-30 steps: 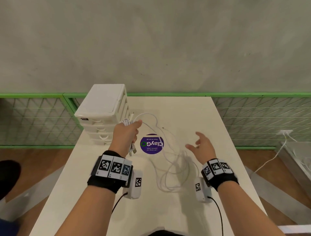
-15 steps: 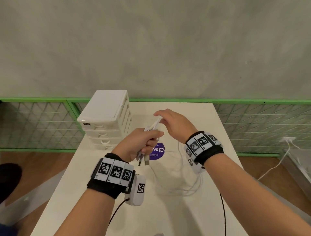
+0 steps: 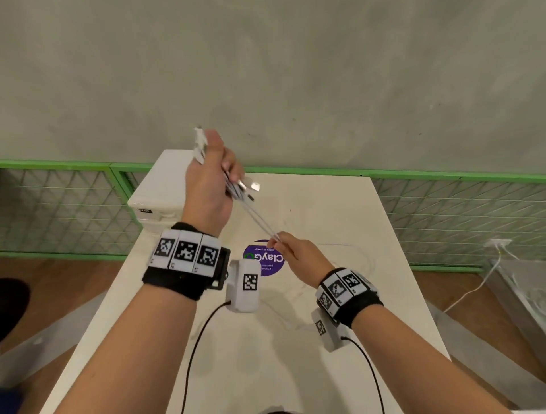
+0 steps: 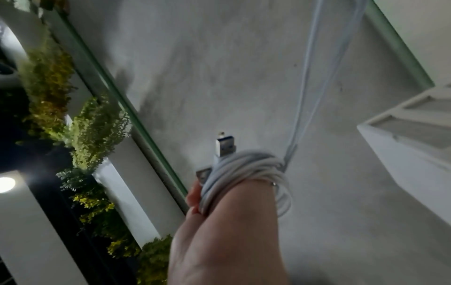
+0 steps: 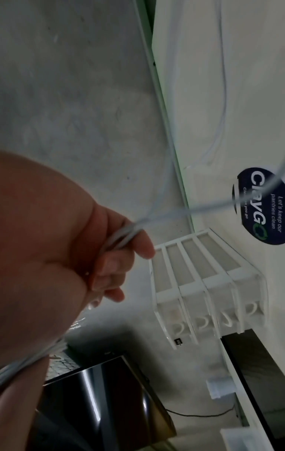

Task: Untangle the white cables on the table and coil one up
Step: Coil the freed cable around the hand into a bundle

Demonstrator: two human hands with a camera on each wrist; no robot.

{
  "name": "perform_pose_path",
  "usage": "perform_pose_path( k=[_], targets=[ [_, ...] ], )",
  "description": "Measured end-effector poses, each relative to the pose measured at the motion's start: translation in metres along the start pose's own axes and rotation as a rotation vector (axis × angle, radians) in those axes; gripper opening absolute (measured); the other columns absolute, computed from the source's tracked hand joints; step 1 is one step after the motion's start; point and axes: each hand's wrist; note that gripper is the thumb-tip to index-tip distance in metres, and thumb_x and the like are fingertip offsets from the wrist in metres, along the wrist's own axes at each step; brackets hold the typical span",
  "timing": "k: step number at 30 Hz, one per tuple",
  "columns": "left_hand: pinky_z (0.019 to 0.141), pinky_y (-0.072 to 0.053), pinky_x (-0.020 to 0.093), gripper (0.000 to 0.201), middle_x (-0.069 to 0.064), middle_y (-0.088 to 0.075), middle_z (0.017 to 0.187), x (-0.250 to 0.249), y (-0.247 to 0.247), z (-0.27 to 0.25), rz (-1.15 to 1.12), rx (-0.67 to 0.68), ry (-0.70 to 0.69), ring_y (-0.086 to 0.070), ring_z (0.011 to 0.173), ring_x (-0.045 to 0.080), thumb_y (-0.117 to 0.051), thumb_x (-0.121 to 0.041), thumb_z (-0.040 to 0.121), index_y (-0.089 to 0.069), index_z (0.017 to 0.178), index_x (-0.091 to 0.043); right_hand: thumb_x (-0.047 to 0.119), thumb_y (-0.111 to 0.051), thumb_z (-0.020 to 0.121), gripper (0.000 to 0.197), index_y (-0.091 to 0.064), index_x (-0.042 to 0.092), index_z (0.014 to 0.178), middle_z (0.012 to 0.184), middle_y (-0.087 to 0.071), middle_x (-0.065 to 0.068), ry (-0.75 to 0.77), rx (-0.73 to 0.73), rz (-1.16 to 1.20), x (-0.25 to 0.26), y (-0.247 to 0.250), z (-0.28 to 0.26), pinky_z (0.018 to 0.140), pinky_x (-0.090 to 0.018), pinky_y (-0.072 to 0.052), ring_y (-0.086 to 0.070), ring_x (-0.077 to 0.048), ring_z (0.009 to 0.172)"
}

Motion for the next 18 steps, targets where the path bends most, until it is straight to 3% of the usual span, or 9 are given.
perform_pose_path(
  k=[2,5,8,10,12,15,17,18],
  targets=[
    [0.042,-0.03,0.022,0.037,-0.008,-0.038,0.049,0.001,0.007,0.008,0.099,-0.119,-0.074,-0.036,0.041,0.009,-0.045,-0.035,0.101,-0.034,0.07,-0.018,0.028,-0.046,0.098,0.019,-0.063,0.024,0.106,0.08,-0.062,0.013,-0.005,0.0,0.089,-0.001,0.0,-0.009,0.063,-0.013,-0.038,-0.052,0.004,0.068],
    [0.042,-0.031,0.025,0.032,-0.002,-0.041,0.051,0.019,0.017,0.011,0.544,-0.172,-0.125,-0.038,0.04,0.013,-0.053,-0.028,0.098,-0.041,0.07,-0.017,0.03,-0.058,0.091,0.015,-0.068,0.033,0.101,0.101,-0.069,0.017,0.038,0.0,0.186,0.013,0.0,-0.014,0.08,-0.021,-0.048,-0.061,0.0,0.092],
    [0.045,-0.036,0.028,0.035,0.006,-0.046,0.051,0.047,0.029,0.006,1.069,0.008,-0.047,-0.041,0.04,0.016,-0.061,-0.033,0.092,-0.051,0.067,-0.009,0.03,-0.062,0.087,0.012,-0.071,0.025,0.093,0.085,-0.069,0.02,0.146,-0.065,0.208,0.032,0.012,-0.008,0.073,-0.026,-0.049,-0.062,-0.001,0.079],
    [0.04,-0.035,0.023,0.048,0.005,-0.049,0.046,0.056,0.032,-0.004,1.196,0.172,0.075,-0.042,0.033,0.014,-0.056,-0.039,0.094,-0.054,0.064,-0.002,0.023,-0.068,0.084,0.007,-0.074,0.021,0.085,0.08,-0.071,0.011,0.165,-0.124,0.257,0.037,0.028,0.0,0.072,-0.03,-0.048,-0.061,-0.006,0.074],
    [0.036,-0.034,0.02,0.059,0.005,-0.051,0.045,0.057,0.029,-0.016,1.176,0.355,0.213,-0.04,0.029,0.009,-0.041,-0.046,0.099,-0.055,0.067,0.002,0.016,-0.074,0.078,0.01,-0.072,0.025,0.076,0.075,-0.071,0.004,0.143,-0.173,0.328,0.038,0.045,0.006,0.072,-0.03,-0.049,-0.061,-0.01,0.071],
    [0.036,-0.037,0.018,0.077,0.003,-0.059,0.051,0.059,0.023,-0.027,0.895,0.5,0.529,-0.045,0.033,0.012,-0.019,-0.067,0.09,-0.061,0.083,-0.003,0.006,-0.079,0.069,0.023,-0.062,0.021,0.072,0.068,-0.064,-0.011,0.115,-0.225,0.405,0.037,0.061,0.011,0.065,-0.03,-0.045,-0.054,-0.018,0.063],
    [0.036,-0.034,0.017,0.086,0.003,-0.057,0.05,0.061,0.022,-0.027,0.71,0.595,0.653,-0.041,0.031,0.012,-0.017,-0.077,0.077,-0.059,0.092,-0.004,0.001,-0.078,0.069,0.026,-0.059,0.019,0.072,0.067,-0.061,-0.01,0.107,-0.23,0.429,0.035,0.07,0.013,0.064,-0.031,-0.044,-0.053,-0.019,0.064],
    [0.037,-0.03,0.018,0.082,0.0,-0.053,0.046,0.061,0.023,-0.026,0.652,0.649,0.673,-0.037,0.03,0.01,-0.022,-0.077,0.079,-0.058,0.092,-0.004,-0.001,-0.076,0.071,0.025,-0.059,0.017,0.072,0.066,-0.062,-0.004,0.098,-0.229,0.446,0.033,0.076,0.015,0.063,-0.027,-0.044,-0.054,-0.017,0.064]
  ],
)
Point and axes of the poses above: each hand's wrist, its own z-axis towards the middle knuckle, its own y-axis out of the back of the hand, x = y × z
